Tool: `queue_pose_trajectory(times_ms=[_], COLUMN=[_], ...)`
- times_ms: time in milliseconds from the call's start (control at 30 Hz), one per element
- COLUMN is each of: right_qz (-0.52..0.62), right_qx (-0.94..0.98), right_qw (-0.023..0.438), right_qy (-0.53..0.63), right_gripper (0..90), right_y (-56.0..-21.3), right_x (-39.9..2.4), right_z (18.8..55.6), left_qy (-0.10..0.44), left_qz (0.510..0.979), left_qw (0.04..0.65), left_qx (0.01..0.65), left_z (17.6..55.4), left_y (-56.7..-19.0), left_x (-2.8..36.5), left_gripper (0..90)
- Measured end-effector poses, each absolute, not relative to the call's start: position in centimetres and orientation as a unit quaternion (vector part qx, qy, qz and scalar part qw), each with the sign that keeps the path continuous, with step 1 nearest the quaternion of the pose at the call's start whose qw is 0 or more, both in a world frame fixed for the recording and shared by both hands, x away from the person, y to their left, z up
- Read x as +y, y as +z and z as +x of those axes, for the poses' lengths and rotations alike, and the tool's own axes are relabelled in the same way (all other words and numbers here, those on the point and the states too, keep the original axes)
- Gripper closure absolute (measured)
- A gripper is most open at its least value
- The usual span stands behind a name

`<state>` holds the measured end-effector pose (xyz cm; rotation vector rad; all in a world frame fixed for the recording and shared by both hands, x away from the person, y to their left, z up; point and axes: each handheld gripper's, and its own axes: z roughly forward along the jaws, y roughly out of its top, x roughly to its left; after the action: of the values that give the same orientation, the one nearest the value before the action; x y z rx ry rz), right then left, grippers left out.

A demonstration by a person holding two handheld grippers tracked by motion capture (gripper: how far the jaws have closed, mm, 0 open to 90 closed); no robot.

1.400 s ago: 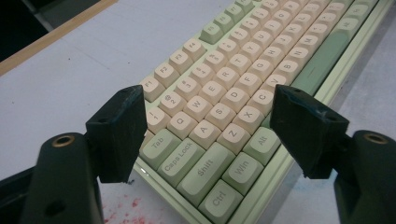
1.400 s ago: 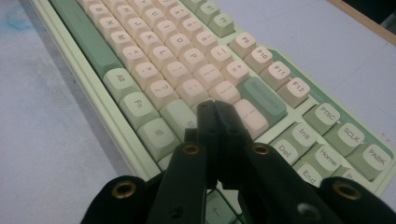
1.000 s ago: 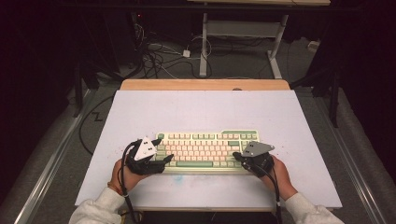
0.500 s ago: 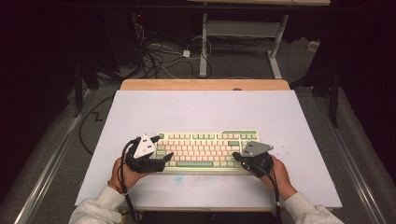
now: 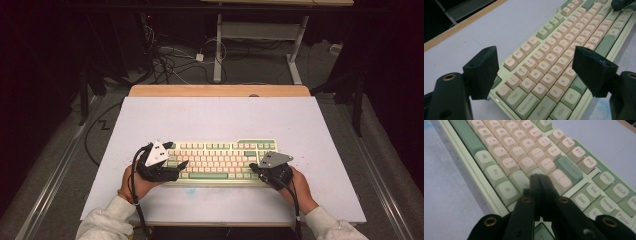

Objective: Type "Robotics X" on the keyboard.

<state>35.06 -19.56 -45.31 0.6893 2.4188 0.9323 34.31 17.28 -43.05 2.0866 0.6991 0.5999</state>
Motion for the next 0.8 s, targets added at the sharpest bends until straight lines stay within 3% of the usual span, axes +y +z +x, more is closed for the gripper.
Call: queue_pose_trajectory(times_ms=[600, 700, 800], right_qz=[0.254, 0.255, 0.25], right_qx=[0.88, 0.879, 0.88], right_qw=[0.228, 0.229, 0.232], right_qy=[0.331, 0.33, 0.33], right_gripper=[90.0, 90.0, 90.0], right_y=[-45.43, -45.43, -45.44], right_x=[-19.48, -19.46, -19.46], right_z=[35.03, 34.99, 34.98], left_qy=[0.228, 0.222, 0.209], left_qz=[0.829, 0.831, 0.833], left_qw=[0.42, 0.42, 0.425], left_qx=[0.29, 0.29, 0.285], left_z=[34.62, 34.78, 34.94], left_y=[-42.64, -42.63, -42.65], left_x=[17.22, 17.14, 17.13], left_gripper=[24.2, 28.5, 38.9])
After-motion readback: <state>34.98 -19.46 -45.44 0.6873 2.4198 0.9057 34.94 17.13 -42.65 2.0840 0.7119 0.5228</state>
